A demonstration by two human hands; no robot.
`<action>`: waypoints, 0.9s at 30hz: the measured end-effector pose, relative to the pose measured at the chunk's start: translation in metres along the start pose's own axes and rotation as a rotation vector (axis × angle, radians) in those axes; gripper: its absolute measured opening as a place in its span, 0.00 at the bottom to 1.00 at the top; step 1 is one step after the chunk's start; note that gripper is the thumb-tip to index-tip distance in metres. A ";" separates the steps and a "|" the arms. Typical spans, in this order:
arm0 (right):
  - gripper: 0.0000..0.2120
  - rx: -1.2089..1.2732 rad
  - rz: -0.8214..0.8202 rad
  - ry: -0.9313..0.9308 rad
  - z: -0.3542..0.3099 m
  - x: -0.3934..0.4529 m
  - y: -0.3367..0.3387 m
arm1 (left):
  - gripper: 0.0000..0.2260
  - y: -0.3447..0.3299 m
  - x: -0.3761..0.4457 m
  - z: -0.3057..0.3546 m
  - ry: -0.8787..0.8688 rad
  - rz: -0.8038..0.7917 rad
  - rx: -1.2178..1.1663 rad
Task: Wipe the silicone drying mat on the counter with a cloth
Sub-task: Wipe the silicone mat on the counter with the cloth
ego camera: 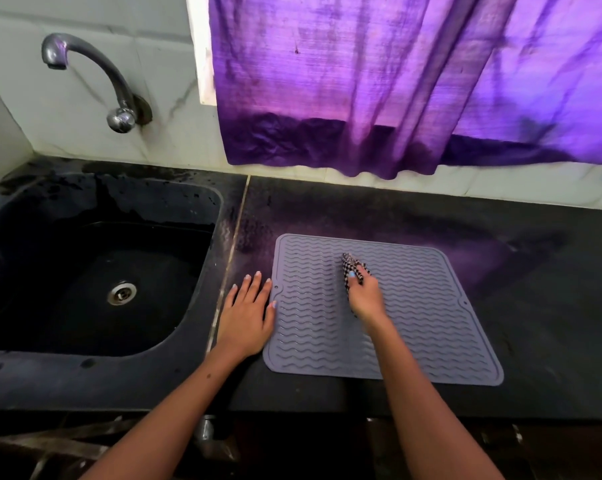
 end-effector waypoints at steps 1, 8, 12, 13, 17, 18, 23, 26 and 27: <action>0.21 0.029 0.005 0.015 -0.007 -0.004 0.000 | 0.35 0.001 0.000 0.000 0.001 -0.001 -0.003; 0.29 -0.576 -0.034 0.335 -0.006 -0.053 -0.075 | 0.35 0.004 -0.001 0.002 -0.009 -0.004 -0.010; 0.31 -0.661 0.010 0.353 -0.003 -0.051 -0.077 | 0.34 0.005 -0.003 0.002 -0.020 -0.001 -0.014; 0.32 -0.676 0.020 0.351 -0.004 -0.051 -0.078 | 0.33 0.004 -0.002 0.002 -0.023 -0.005 -0.010; 0.32 -0.681 0.011 0.335 -0.006 -0.051 -0.082 | 0.34 0.002 -0.001 0.000 -0.040 -0.033 0.010; 0.31 -0.679 0.003 0.343 -0.006 -0.050 -0.083 | 0.35 0.001 -0.001 -0.001 -0.055 -0.062 0.019; 0.23 -0.086 -0.119 0.161 -0.010 -0.033 -0.061 | 0.38 0.000 -0.001 -0.009 -0.113 -0.173 0.028; 0.21 0.331 -0.018 0.035 -0.015 -0.036 -0.043 | 0.37 0.001 -0.005 -0.008 -0.129 -0.171 0.049; 0.22 0.260 0.013 0.070 -0.018 -0.042 -0.043 | 0.36 0.002 -0.006 -0.007 -0.130 -0.158 0.054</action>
Point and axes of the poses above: each hand's wrist, its own x-axis towards the middle knuckle, its own y-axis out of the back of the hand, z = x × y, the point moved 6 cm from there along x, towards the middle knuckle, and after that the axes turned 7 degrees about -y, right-handed, at the moved point
